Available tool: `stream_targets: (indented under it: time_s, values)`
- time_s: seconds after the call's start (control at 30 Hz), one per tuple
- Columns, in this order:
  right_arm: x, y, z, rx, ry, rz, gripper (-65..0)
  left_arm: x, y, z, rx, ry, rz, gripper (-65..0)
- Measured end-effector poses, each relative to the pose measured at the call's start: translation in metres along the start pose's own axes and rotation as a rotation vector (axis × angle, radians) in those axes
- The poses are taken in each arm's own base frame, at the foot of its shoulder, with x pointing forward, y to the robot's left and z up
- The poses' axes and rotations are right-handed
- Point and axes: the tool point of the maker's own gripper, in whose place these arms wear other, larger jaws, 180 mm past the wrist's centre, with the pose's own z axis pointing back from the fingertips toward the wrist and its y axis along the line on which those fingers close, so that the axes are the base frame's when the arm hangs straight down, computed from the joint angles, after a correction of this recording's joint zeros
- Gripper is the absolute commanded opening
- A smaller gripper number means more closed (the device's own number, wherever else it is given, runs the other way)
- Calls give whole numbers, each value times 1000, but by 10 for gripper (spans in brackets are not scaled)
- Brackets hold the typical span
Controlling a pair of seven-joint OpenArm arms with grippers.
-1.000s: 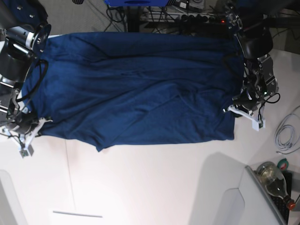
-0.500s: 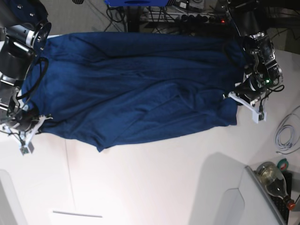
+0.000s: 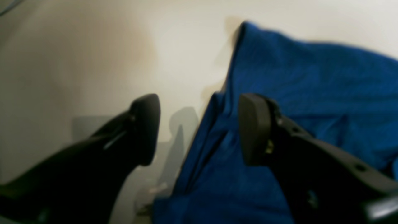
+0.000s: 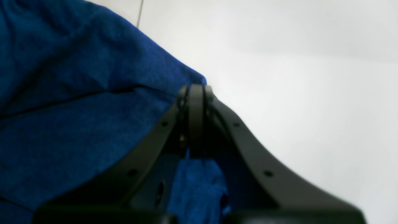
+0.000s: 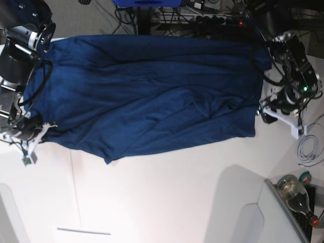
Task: Layout the t-shirt on the table in an organized manner, then fold the t-shirt properly
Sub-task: 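Grasp the shirt hem corners with both grippers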
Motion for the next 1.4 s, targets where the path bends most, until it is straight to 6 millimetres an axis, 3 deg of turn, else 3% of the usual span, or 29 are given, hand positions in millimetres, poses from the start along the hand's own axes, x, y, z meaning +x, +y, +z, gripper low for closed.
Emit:
stream_targets:
  time_s: [0.17,0.37,0.5,0.6,0.83,0.93,1.07,1.27,1.4]
  values:
    - [0,1,0,1,-1,1,-650,29,-3,-30,-37,-76,55,-92]
    - [1,0,0,1,-3,1,-650,12,-30,-71,-112,25,-24,-95]
    - [1,0,0,-1,-1,3,-650,15,-41,-79,-134,-25,-41,-95]
    - [1,0,0,-1,-3,3,-650,1,-43,-88,-135,-7,-39,-95]
    - [2,0,0,-2,-5,3,-650,10,-58,-104,-171,-51,7,-107]
    - [2,-2,0,-4,-4,4,-650,10,-57,-104,-171,-50,17,-260]
    - [2,-1,0,-3,-5,4,-650,5,-56,-105,-170,-32,18,-629]
    - [4,-1,0,-3,-7,4,-650,6,-55,-104,-172,-19,16,-650]
    - [17,-4,1,-9,-28,7,-650,22,-58,-100,-167,-27,-19,-650]
